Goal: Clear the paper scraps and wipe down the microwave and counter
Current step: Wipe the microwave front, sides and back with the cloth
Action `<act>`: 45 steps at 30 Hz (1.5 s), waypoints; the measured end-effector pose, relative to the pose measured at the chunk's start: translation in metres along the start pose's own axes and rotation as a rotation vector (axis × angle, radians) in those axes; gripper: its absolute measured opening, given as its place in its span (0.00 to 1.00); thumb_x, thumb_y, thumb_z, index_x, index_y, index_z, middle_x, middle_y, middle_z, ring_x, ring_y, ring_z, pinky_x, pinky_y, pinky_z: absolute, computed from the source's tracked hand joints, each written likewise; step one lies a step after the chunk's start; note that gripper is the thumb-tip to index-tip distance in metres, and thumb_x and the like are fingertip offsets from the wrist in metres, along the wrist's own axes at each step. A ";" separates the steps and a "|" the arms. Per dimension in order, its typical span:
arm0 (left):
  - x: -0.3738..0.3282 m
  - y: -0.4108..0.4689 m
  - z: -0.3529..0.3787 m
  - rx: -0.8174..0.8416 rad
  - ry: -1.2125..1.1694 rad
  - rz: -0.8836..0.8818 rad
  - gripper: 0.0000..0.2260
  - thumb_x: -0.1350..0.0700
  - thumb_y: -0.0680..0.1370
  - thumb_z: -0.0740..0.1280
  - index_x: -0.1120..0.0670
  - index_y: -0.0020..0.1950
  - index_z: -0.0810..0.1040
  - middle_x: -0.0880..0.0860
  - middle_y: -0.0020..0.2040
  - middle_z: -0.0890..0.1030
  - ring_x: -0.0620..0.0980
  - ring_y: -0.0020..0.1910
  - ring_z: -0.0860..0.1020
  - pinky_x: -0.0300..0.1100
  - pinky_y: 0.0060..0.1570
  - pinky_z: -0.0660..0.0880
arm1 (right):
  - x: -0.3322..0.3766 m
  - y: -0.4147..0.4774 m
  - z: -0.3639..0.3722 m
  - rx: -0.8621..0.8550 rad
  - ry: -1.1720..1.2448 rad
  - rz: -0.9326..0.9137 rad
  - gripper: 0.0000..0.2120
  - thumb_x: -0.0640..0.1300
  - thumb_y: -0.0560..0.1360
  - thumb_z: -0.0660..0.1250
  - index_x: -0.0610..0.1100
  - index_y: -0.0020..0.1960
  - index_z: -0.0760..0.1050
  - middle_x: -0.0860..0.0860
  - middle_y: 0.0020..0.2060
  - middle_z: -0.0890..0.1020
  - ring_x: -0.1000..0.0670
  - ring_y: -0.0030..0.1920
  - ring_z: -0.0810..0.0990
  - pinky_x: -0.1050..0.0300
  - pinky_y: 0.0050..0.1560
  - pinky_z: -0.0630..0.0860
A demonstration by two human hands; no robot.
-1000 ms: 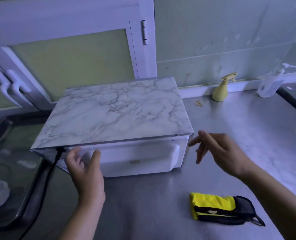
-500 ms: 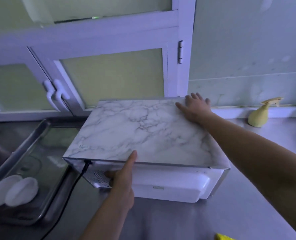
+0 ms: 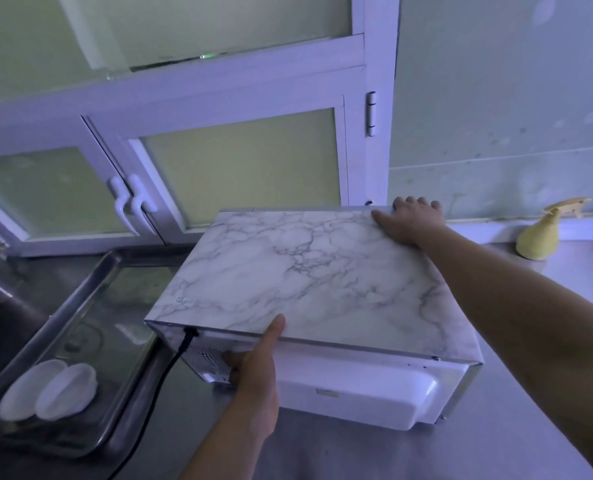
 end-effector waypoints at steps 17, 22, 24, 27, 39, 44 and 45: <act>-0.027 -0.014 -0.049 0.351 0.253 -0.097 0.48 0.41 0.54 0.81 0.53 0.72 0.70 0.55 0.66 0.78 0.58 0.63 0.77 0.56 0.67 0.71 | -0.063 -0.210 -0.002 -0.057 0.042 0.212 0.35 0.73 0.74 0.48 0.53 0.72 0.67 0.44 0.70 0.72 0.40 0.71 0.67 0.42 0.67 0.60; -0.041 -0.016 -0.072 0.547 0.346 -0.114 0.26 0.45 0.65 0.75 0.52 0.62 0.81 0.52 0.57 0.84 0.54 0.55 0.83 0.43 0.43 0.76 | -0.039 -0.319 0.009 -0.044 0.054 0.317 0.37 0.77 0.70 0.45 0.65 0.76 0.56 0.53 0.76 0.65 0.39 0.72 0.65 0.41 0.68 0.58; -0.047 -0.015 -0.081 0.597 0.354 -0.100 0.25 0.46 0.66 0.74 0.52 0.62 0.81 0.53 0.56 0.85 0.54 0.53 0.84 0.41 0.39 0.77 | -0.026 -0.359 0.014 -0.054 0.062 0.368 0.38 0.78 0.69 0.45 0.67 0.76 0.55 0.55 0.78 0.61 0.38 0.72 0.64 0.39 0.69 0.57; -0.063 -0.009 -0.093 0.648 0.335 0.002 0.25 0.50 0.70 0.74 0.52 0.66 0.78 0.54 0.58 0.84 0.56 0.54 0.84 0.44 0.41 0.80 | -0.001 -0.414 0.023 -0.060 0.073 0.438 0.40 0.79 0.66 0.41 0.68 0.76 0.54 0.56 0.79 0.58 0.38 0.73 0.62 0.38 0.71 0.54; -0.080 -0.082 -0.224 0.674 0.349 0.263 0.26 0.40 0.75 0.67 0.49 0.70 0.74 0.50 0.68 0.77 0.50 0.68 0.74 0.56 0.71 0.67 | 0.135 -0.580 0.053 -0.307 0.193 0.421 0.30 0.71 0.72 0.50 0.69 0.73 0.63 0.58 0.78 0.62 0.40 0.74 0.54 0.40 0.71 0.51; -0.064 -0.144 -0.280 0.629 0.391 0.486 0.23 0.42 0.76 0.65 0.42 0.71 0.73 0.37 0.70 0.73 0.33 0.72 0.65 0.29 0.67 0.65 | 0.155 -0.586 0.048 -0.611 0.250 0.415 0.26 0.65 0.72 0.56 0.59 0.64 0.79 0.55 0.67 0.77 0.42 0.73 0.64 0.41 0.68 0.55; -0.063 -0.147 -0.279 0.598 0.400 0.520 0.22 0.45 0.76 0.65 0.45 0.71 0.73 0.38 0.71 0.72 0.34 0.72 0.65 0.29 0.68 0.64 | 0.155 -0.587 0.048 -0.654 0.249 0.404 0.24 0.64 0.72 0.57 0.59 0.63 0.80 0.55 0.66 0.78 0.43 0.72 0.66 0.42 0.67 0.55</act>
Point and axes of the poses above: each hand's wrist, its own y-axis towards the middle knuckle, its own z-axis out of the palm, x = y × z, the point moved 7 cm from there along y, towards the middle knuckle
